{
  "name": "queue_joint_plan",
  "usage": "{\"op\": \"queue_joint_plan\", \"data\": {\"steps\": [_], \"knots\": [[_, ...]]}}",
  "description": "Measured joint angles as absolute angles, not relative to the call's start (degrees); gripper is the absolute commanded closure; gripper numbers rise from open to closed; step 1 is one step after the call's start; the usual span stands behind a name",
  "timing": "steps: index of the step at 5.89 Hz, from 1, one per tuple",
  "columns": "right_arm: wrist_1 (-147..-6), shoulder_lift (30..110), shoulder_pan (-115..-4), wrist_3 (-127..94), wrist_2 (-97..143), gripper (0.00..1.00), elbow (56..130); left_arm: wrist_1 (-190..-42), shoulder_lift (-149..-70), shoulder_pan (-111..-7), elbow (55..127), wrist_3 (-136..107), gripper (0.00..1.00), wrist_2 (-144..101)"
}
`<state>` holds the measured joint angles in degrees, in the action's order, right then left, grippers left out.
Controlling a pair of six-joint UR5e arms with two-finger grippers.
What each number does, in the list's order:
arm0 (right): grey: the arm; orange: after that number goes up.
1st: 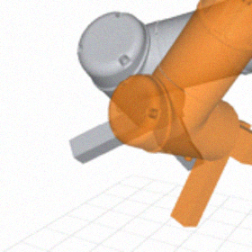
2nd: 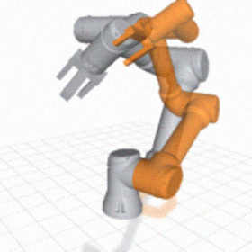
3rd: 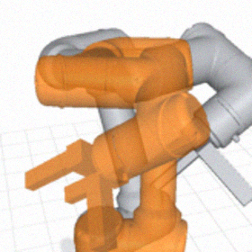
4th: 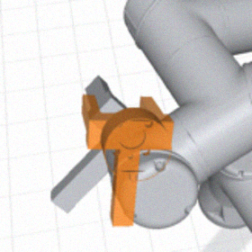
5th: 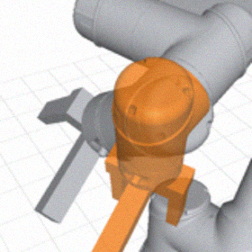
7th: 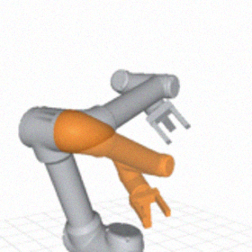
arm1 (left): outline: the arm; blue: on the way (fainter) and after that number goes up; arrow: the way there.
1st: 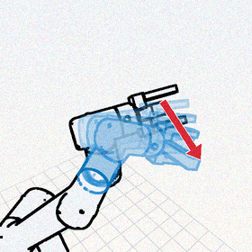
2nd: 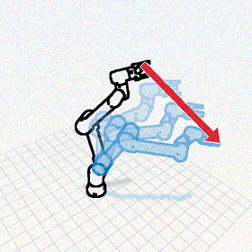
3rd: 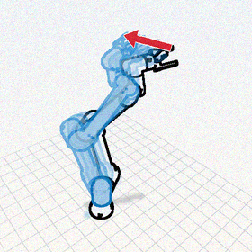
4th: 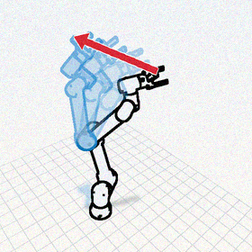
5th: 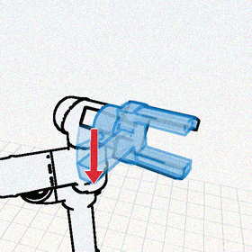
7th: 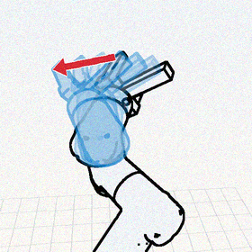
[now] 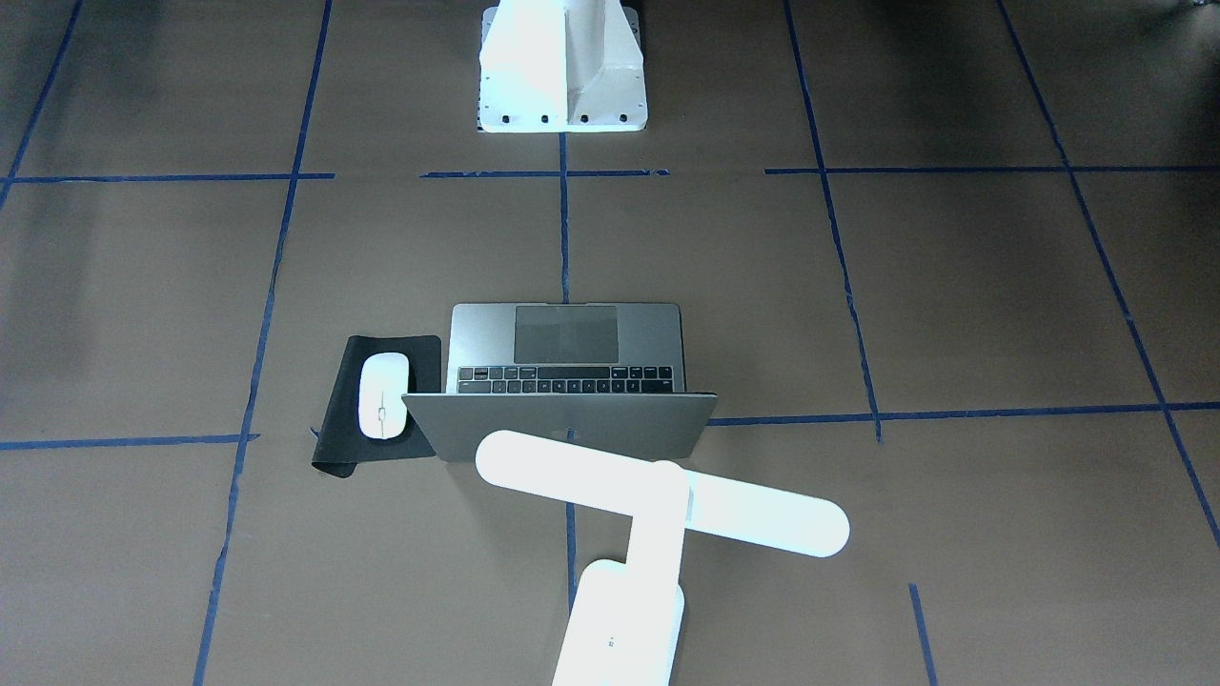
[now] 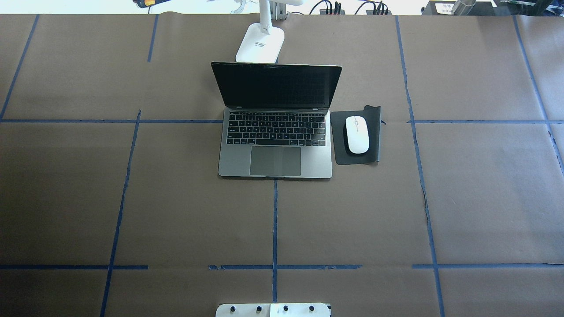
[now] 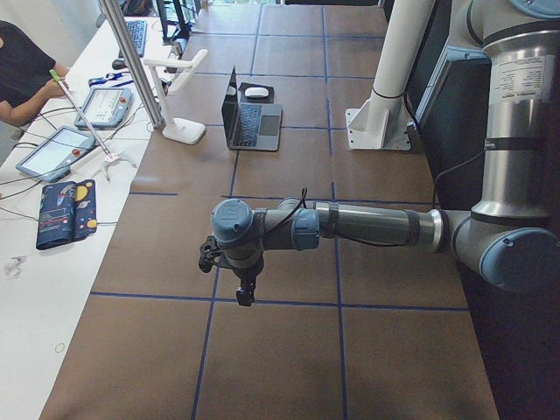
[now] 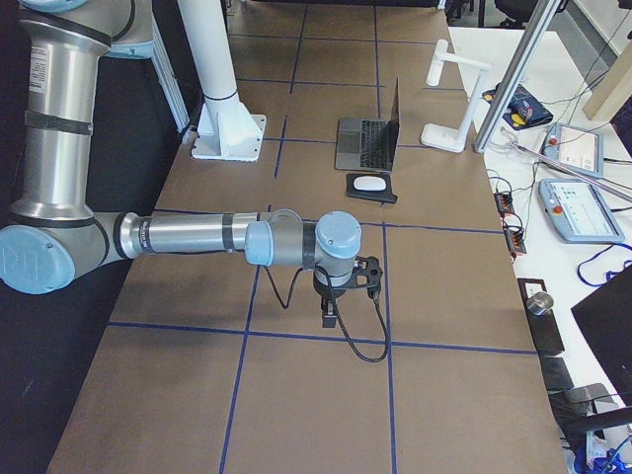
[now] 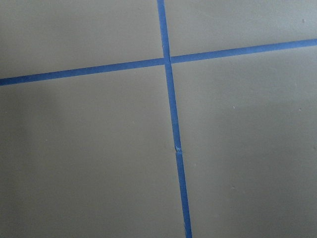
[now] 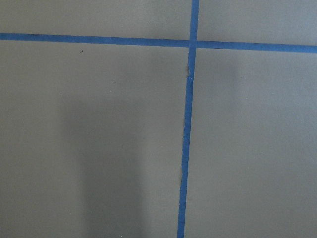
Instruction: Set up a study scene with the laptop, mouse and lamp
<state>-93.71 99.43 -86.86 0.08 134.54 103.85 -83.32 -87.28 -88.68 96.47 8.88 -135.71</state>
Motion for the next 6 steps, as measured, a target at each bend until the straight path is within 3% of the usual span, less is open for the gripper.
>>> {"op": "queue_joint_plan", "data": {"steps": [6], "knots": [[-93.9, 99.6, -87.9, 0.5, 134.6, 0.00, 103.5, -83.3, -86.8, -88.5, 96.6, 8.9, 0.00, -135.7]]}}
